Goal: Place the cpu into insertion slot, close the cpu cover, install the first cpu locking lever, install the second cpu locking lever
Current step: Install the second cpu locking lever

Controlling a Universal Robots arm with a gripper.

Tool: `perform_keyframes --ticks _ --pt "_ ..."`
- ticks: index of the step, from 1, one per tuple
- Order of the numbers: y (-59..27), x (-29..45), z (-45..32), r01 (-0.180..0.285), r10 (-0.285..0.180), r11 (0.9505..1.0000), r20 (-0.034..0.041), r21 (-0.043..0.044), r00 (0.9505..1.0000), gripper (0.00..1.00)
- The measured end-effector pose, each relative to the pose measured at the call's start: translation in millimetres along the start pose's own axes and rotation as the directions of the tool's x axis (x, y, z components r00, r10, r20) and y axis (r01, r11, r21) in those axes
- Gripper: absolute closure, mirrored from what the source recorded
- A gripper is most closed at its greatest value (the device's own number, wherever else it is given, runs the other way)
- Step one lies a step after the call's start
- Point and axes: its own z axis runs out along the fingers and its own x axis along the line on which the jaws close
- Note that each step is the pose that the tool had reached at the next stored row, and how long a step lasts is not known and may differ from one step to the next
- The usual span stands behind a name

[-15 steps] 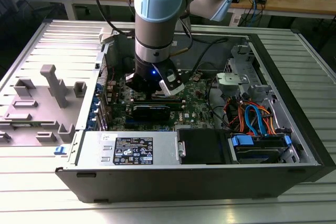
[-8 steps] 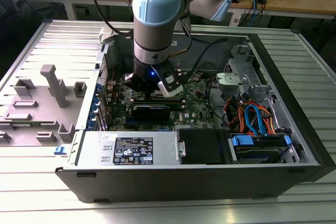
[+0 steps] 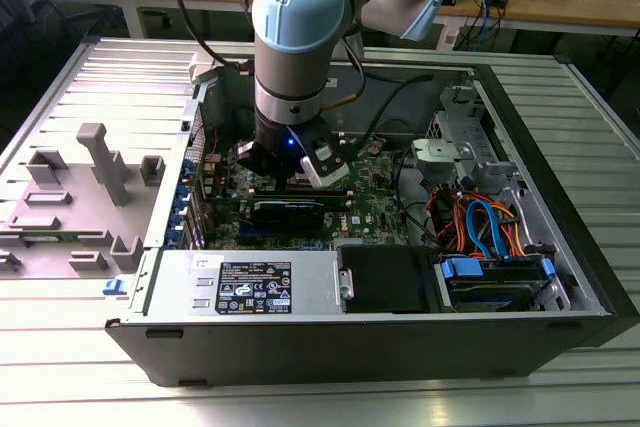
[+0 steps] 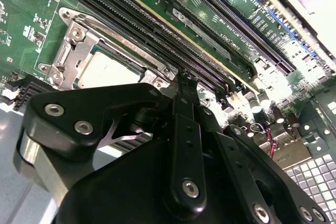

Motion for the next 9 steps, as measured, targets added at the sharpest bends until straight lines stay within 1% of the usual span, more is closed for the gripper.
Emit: perform_keyframes --ticks 1,4,9 --pt "-0.1 0.0 0.6 0.0 0.0 1.0 0.0002 -0.0016 1.0 0.89" --pt "-0.2 0.2 0.9 0.0 0.0 1.0 0.0002 -0.0018 1.0 0.89" --pt "0.0 3.7 2.7 -0.011 0.011 0.9999 0.0024 -0.0029 0.9999 0.89"
